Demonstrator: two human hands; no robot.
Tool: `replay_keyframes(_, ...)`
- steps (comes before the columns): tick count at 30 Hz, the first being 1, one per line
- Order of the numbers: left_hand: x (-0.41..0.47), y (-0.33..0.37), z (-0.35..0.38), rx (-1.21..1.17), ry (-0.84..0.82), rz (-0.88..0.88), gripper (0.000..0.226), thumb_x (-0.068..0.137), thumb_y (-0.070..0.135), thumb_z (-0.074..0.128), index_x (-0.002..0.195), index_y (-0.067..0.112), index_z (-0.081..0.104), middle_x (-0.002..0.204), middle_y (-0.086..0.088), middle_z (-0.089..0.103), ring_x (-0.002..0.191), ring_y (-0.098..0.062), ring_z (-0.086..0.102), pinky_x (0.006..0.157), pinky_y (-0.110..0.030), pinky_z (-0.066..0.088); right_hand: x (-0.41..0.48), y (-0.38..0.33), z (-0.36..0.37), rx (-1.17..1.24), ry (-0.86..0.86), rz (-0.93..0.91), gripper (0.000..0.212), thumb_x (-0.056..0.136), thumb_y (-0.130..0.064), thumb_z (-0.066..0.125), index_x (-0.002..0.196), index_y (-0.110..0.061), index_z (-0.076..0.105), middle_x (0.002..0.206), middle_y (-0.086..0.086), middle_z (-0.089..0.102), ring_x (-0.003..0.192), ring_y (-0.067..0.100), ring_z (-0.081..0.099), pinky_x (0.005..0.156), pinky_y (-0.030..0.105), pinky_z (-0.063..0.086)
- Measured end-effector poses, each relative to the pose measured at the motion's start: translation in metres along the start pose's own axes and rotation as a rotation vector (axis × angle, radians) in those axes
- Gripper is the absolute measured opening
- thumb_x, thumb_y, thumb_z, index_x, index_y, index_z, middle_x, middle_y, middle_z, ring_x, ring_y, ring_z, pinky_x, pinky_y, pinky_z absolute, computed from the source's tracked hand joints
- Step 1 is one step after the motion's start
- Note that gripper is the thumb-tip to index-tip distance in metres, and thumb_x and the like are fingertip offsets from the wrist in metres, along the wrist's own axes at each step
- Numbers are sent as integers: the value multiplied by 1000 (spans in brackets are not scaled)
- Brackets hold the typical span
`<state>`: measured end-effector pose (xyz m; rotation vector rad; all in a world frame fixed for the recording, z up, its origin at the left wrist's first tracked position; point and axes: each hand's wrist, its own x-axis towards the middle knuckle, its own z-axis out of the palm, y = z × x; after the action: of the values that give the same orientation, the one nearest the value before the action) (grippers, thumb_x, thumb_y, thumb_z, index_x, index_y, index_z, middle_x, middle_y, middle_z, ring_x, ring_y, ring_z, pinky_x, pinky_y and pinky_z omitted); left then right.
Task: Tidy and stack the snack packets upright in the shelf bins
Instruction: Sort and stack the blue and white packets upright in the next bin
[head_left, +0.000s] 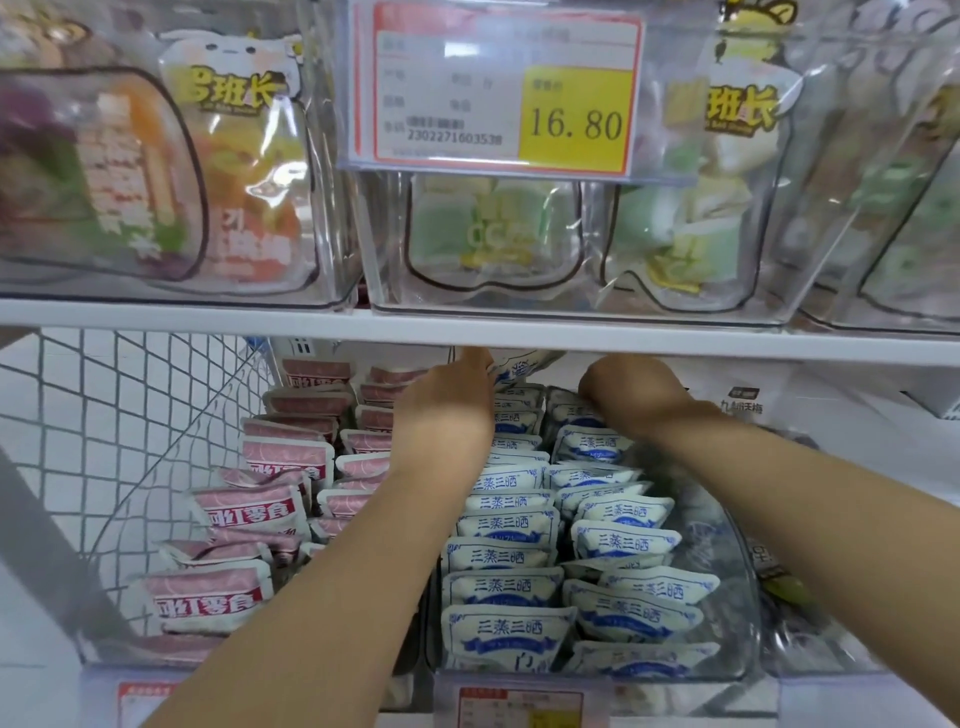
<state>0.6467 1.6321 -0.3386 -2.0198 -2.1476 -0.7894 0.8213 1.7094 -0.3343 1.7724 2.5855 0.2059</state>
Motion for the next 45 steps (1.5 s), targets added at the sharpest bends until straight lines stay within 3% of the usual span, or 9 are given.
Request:
replay_keyframes(8,-3,1,-2,64,13,51,15,99,10,42,111,12,49,59,6,40,57,-21,49,53,-30,41,-6,15,-1,131,14,-25,43,91,-7,48,127,-30,56,131,-5,57,118,18,52,93,26,39)
replay_keyframes(13,-5,5,-9,130,-9,102,20,97,8,45,116,11,47,69,2,56,62,-24,57,54,-29,35,-33,11,-12,-42,-206,-77,48,90,-2,42,131,-25,49,137,-2,49,136,20,32,115,46,-1)
replay_keyframes(16,-11,10,-20,165,18,161,16,89,5,58,103,11,57,65,-1,61,54,-25,60,48,-26,34,-56,11,-31,132,-33,-79,45,94,-12,42,138,-26,44,146,-3,40,136,20,32,116,40,15)
replay_keyframes(19,-24,21,-37,69,110,210,10,82,8,68,88,10,60,53,0,53,42,-23,51,44,-23,31,-96,8,-41,445,219,-20,43,91,-18,54,134,-23,49,123,3,61,106,19,58,92,25,42)
replay_keyframes(24,-59,47,-52,-94,201,326,3,87,13,61,87,11,60,60,-2,61,50,-26,60,47,-25,37,-139,-8,-49,669,228,-25,52,81,-33,70,130,-23,52,87,-6,61,68,8,57,68,26,46)
replay_keyframes(31,-75,79,-66,-266,139,532,23,86,30,45,88,18,65,78,6,66,74,-7,51,72,-20,30,-163,-9,-55,831,356,-22,19,76,-35,71,95,-29,70,80,-13,68,79,13,59,70,36,49)
replay_keyframes(37,-104,74,-66,-478,76,334,18,90,23,60,105,32,59,101,28,51,97,14,48,85,-3,33,-187,15,-53,954,414,10,6,78,-31,71,83,-27,69,75,-11,71,70,8,65,69,37,54)
replay_keyframes(41,-121,53,-57,-373,-115,226,19,85,35,64,104,33,64,102,28,43,103,4,44,93,-7,29,-202,28,-57,1032,381,3,18,82,-22,70,81,-37,62,62,-31,62,63,-11,59,56,8,46)
replay_keyframes(45,-123,57,-52,21,-424,352,33,83,55,59,113,42,63,118,21,43,119,-6,33,105,-26,19,-210,39,-54,1177,367,62,16,80,-16,71,88,-26,63,79,-18,68,72,-5,66,58,14,53)
